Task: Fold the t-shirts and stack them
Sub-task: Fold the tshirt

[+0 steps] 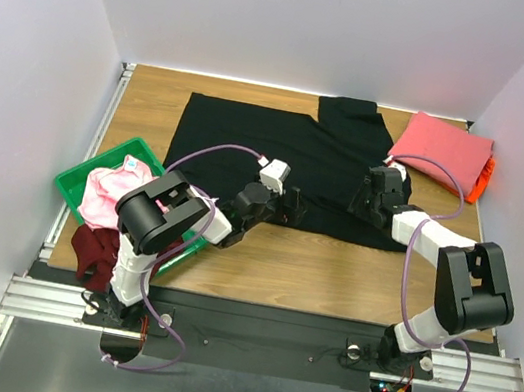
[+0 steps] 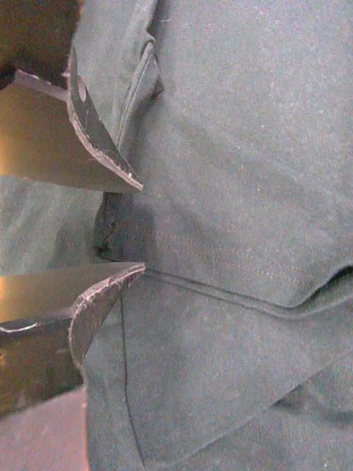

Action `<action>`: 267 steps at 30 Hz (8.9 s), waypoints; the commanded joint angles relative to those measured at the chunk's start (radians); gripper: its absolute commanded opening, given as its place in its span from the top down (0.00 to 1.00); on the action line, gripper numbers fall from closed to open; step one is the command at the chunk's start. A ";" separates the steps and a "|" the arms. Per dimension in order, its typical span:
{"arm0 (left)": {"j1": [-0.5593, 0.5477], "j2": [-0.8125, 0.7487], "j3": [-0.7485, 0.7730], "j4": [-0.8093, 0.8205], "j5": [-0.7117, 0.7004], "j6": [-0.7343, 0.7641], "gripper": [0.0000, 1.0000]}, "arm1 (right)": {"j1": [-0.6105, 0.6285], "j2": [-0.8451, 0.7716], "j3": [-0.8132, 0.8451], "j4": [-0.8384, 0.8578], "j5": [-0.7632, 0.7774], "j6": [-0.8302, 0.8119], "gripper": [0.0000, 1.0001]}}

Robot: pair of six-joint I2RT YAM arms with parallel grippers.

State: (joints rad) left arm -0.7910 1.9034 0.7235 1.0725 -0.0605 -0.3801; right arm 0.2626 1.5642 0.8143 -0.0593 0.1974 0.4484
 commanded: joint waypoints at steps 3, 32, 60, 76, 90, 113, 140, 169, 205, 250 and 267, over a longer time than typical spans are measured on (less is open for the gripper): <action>-0.010 -0.017 0.001 0.073 -0.015 -0.014 0.04 | -0.003 0.013 0.032 0.032 -0.053 0.010 0.61; -0.013 -0.060 -0.113 0.103 -0.025 -0.042 0.04 | -0.023 -0.139 -0.027 0.030 -0.053 0.016 0.47; -0.013 -0.069 -0.118 0.083 -0.048 -0.036 0.04 | -0.062 -0.004 -0.058 0.050 -0.191 0.032 0.64; -0.013 -0.035 -0.096 0.058 -0.076 -0.026 0.04 | -0.062 -0.053 0.011 0.050 -0.217 0.015 0.99; -0.013 -0.044 -0.099 0.040 -0.088 -0.022 0.04 | -0.062 0.212 0.348 0.047 -0.257 -0.066 1.00; -0.011 -0.072 -0.105 0.003 -0.119 -0.017 0.04 | -0.056 0.387 0.606 0.110 -0.506 -0.117 0.61; -0.013 -0.066 -0.147 0.056 -0.139 -0.003 0.03 | -0.289 -0.139 -0.072 0.084 -0.063 -0.031 0.24; -0.011 -0.184 -0.237 0.095 -0.119 -0.052 0.03 | -0.350 -0.079 -0.115 -0.077 0.042 -0.022 0.44; 0.308 -0.115 0.192 -0.215 -0.095 0.055 0.01 | -0.304 0.011 0.063 0.085 -0.328 -0.070 0.29; 0.585 0.237 0.983 -0.862 -0.044 0.099 0.02 | -0.227 0.003 0.305 -0.051 -0.276 -0.076 0.19; 0.710 0.551 1.611 -1.224 -0.237 0.015 0.07 | -0.226 0.241 0.669 -0.051 -0.422 -0.073 0.20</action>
State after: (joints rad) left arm -0.1135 2.5053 2.2696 -0.1150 -0.2405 -0.3408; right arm 0.0280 1.8050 1.4021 -0.1314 -0.2291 0.3908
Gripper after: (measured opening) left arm 0.937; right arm 0.803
